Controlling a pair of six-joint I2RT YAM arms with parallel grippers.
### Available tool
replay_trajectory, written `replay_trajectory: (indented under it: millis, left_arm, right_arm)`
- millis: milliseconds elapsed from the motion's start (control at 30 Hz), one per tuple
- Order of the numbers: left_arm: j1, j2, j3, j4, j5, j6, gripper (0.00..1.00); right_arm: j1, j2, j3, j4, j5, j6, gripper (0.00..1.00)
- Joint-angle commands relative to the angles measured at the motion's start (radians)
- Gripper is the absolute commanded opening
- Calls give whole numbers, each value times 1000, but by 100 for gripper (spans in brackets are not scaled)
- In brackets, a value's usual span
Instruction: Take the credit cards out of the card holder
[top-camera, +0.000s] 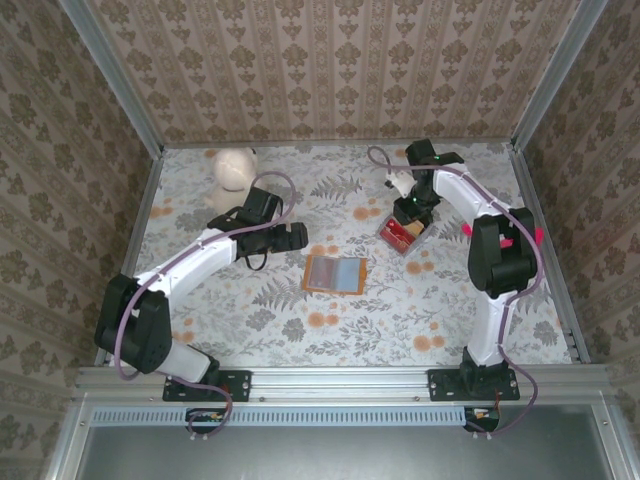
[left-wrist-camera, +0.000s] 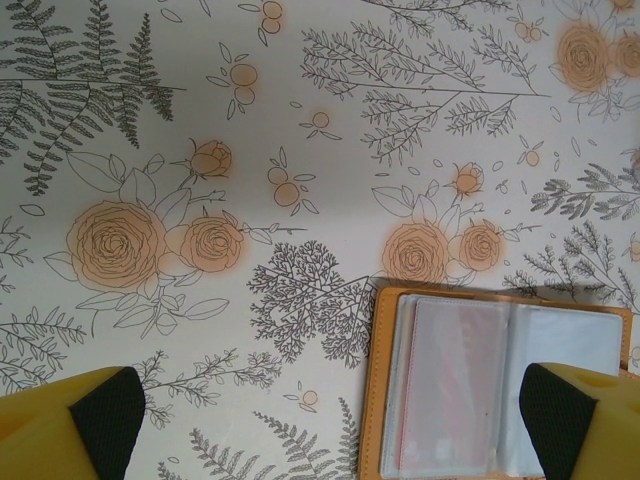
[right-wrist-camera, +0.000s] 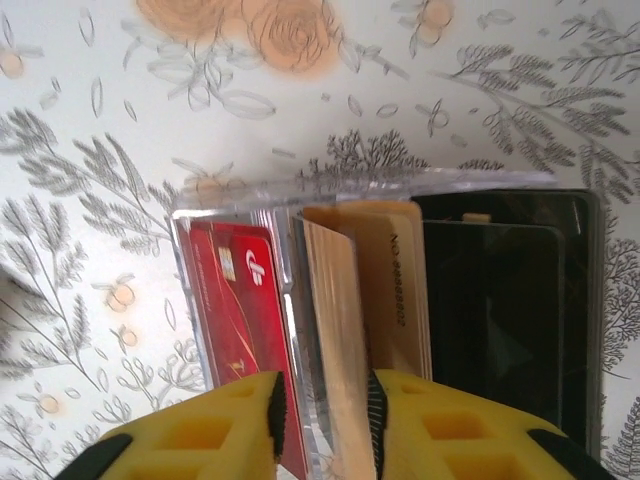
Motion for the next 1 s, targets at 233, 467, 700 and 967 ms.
replay_trajectory:
  millis: [233, 467, 700, 967]
  left_arm:
    - [18, -61, -78, 53, 93, 53, 100]
    - [19, -62, -131, 53, 183, -13, 96]
    - [-16, -43, -159, 89, 268, -88, 77]
    - [-80, 44, -130, 128, 277, -163, 54]
  right_arm:
    - [4, -347, -229, 260, -129, 380, 52]
    - [81, -553, -491, 429, -73, 806, 52]
    - [260, -574, -669, 525, -38, 1078, 51]
    - [435, -507, -780, 678, -3, 1241, 51]
